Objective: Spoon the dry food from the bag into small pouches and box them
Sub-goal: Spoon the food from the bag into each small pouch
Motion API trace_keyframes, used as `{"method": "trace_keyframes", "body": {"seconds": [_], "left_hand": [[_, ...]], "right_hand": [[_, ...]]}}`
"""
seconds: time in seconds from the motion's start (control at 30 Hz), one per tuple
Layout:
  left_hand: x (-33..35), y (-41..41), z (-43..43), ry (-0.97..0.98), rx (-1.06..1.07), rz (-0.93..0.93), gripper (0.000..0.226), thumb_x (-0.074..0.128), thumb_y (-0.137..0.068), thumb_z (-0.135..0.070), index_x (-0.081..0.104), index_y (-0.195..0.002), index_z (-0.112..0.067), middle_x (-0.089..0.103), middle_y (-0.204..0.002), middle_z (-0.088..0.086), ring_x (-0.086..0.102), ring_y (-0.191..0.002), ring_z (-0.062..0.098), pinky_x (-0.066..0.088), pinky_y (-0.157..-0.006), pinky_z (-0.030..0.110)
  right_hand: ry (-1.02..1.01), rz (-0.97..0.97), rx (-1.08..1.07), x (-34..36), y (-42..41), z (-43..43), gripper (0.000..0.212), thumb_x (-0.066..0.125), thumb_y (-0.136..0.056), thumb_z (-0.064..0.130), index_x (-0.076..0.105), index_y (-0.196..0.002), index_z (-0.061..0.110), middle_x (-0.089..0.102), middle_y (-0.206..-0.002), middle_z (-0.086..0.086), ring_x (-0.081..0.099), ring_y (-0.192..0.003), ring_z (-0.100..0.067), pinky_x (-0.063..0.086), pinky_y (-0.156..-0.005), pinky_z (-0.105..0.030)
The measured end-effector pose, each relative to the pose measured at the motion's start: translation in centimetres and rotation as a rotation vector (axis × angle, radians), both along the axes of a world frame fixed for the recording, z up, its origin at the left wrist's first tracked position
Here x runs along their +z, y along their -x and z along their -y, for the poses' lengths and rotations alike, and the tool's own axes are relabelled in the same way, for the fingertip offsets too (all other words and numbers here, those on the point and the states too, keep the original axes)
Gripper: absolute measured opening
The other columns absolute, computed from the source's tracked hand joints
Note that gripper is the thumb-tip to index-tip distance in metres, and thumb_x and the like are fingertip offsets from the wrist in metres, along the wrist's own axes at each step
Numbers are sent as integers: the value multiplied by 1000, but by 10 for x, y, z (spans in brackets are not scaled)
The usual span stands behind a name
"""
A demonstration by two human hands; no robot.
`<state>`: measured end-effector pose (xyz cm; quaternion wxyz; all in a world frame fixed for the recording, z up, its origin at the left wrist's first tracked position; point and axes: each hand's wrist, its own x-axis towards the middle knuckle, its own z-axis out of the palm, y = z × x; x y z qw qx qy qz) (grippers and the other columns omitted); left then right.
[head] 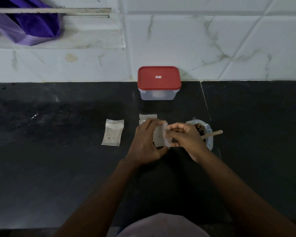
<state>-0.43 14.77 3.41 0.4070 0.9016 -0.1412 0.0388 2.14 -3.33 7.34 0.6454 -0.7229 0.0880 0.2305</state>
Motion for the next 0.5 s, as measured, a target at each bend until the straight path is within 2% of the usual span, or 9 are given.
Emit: {"method": "trace_keyframes", "body": {"seconds": [0.1, 0.23, 0.37, 0.5], "left_hand": [[0, -1, 8, -7, -34, 26, 79, 83, -70, -48, 52, -138, -22, 56, -132, -7, 52, -125, 13, 41, -109, 42], [6, -2, 20, 35, -50, 46, 71, 84, -72, -44, 57, -132, -19, 59, -123, -8, 56, -115, 9, 45, -102, 35], [7, -5, 33, 73, -70, 44, 63, 87, -74, -32, 60, -128, -14, 58, -120, -5, 54, -111, 5, 48, -93, 22], [2, -6, 45, 79, -52, 49, 57, 87, -74, -32, 64, -122, -12, 59, -115, -2, 57, -107, 7, 51, -87, 25]], "right_hand": [[11, -6, 32, -1, -1, 9, 20, 77, -86, 5, 74, -105, 13, 78, -99, -6, 76, -95, -22, 64, -80, -41], [62, 15, 38, -3, -1, 15, 21, 76, -85, 6, 72, -103, 16, 78, -99, -4, 75, -96, -24, 63, -83, -46], [37, -22, 22, -5, -1, 20, 24, 76, -84, 10, 69, -106, 18, 78, -100, -3, 75, -97, -24, 63, -80, -43], [6, -94, 13, -7, -1, 25, 30, 78, -85, 13, 65, -111, 19, 78, -101, -4, 76, -95, -25, 62, -77, -40]]}}
